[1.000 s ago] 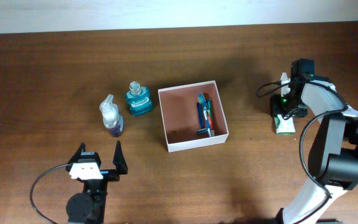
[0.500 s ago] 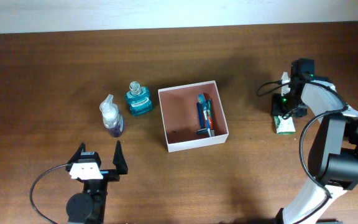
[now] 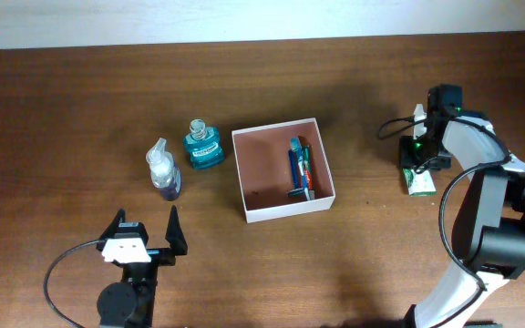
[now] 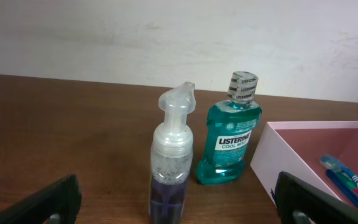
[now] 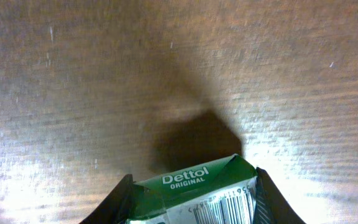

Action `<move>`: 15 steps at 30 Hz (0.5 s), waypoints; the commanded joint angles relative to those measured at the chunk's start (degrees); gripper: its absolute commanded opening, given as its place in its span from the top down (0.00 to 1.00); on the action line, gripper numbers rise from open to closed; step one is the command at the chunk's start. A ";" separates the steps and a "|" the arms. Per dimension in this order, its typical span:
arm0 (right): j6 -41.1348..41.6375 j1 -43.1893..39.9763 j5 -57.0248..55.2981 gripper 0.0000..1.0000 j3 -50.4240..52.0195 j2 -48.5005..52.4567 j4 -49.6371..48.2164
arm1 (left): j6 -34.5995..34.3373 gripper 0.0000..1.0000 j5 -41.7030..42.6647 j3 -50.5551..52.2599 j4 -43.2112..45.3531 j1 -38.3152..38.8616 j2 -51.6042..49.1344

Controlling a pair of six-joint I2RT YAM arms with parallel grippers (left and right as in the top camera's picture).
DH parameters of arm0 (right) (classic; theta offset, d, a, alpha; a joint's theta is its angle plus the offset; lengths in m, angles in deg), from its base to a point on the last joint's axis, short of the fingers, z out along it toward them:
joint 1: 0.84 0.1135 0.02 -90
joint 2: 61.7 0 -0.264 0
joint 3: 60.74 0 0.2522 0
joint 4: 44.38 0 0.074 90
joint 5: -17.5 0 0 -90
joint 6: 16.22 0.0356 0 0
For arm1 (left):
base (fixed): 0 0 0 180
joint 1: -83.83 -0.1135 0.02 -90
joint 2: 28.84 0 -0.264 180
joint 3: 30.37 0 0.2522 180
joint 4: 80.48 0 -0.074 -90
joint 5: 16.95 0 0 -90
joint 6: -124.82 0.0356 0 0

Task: Pack container
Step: 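Close the right gripper on the Dettol packet end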

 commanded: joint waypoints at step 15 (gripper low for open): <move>0.31 -0.17 3.61 0.80 -9.94 0.98 8.85 | 0.90 0.01 -0.85 0.33 0.09 -0.28 0.50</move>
